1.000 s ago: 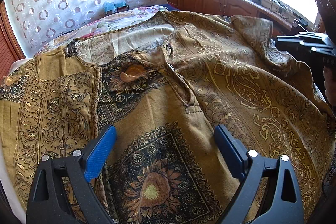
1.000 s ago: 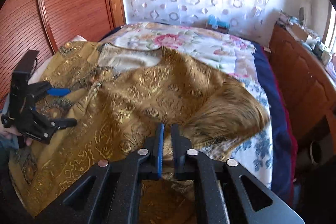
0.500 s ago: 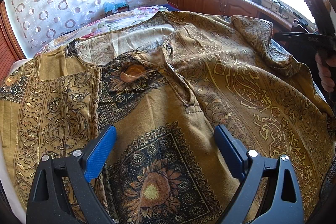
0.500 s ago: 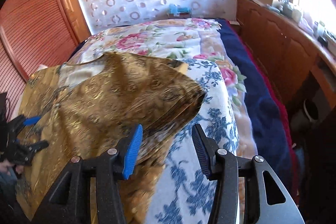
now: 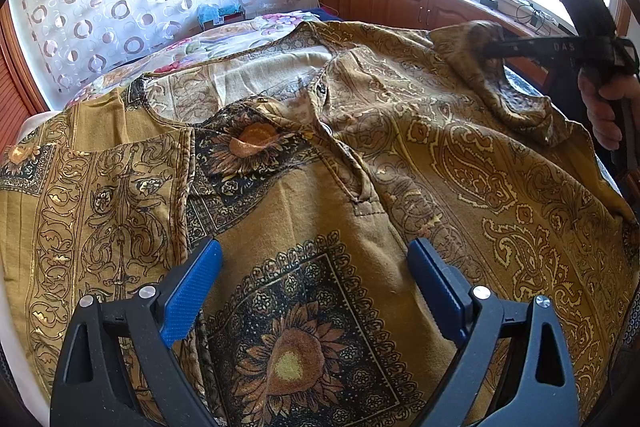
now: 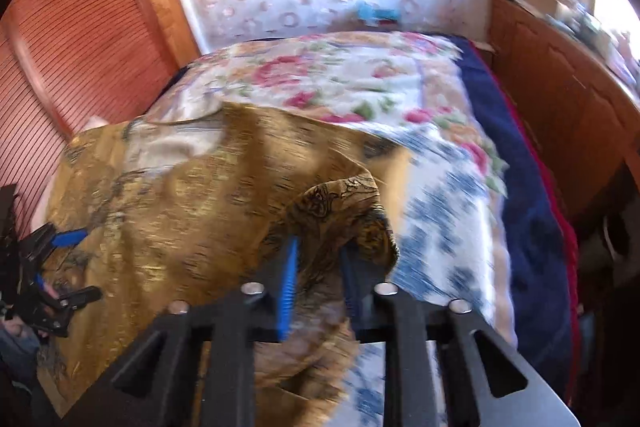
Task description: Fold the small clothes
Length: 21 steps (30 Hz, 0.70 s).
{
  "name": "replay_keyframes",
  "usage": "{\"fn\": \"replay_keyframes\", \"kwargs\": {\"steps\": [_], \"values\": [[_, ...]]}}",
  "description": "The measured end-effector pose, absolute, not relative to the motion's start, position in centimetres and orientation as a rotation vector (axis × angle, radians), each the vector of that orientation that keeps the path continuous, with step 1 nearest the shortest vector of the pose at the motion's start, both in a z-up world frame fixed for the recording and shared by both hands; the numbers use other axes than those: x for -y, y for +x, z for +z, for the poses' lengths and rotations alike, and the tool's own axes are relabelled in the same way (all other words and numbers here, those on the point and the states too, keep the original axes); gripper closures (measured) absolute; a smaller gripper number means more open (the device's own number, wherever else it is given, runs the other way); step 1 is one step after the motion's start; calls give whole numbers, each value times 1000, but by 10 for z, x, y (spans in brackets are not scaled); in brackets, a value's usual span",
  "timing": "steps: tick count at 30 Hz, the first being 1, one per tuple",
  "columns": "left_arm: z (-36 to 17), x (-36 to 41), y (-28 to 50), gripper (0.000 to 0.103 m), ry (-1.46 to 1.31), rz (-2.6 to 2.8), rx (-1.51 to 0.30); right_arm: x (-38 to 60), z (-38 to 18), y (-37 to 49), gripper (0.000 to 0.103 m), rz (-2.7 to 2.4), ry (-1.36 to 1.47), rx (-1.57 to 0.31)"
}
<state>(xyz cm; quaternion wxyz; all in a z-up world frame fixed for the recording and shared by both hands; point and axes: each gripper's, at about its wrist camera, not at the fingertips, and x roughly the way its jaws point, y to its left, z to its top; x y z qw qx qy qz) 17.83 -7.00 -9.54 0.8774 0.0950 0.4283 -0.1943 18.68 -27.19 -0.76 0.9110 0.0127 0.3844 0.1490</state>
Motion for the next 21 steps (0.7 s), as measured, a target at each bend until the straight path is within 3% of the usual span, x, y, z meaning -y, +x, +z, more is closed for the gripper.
{"fn": "replay_keyframes", "kwargs": {"steps": [6,8,10,11,21], "values": [[-96,70,178,9,198,-406,-894,231,3,189,89,406,-26,-763],[-95,70,179,9,198,-406,-893,225,6,185,82,435,-35,-754],[-95,70,179,9,198,-406,-894,224,9,182,62,451,-43,-739],[-95,70,179,9,198,-406,-894,225,9,182,60,458,-39,-732],[-95,68,179,9,192,-394,-892,249,6,150,59,358,-58,-719]]}}
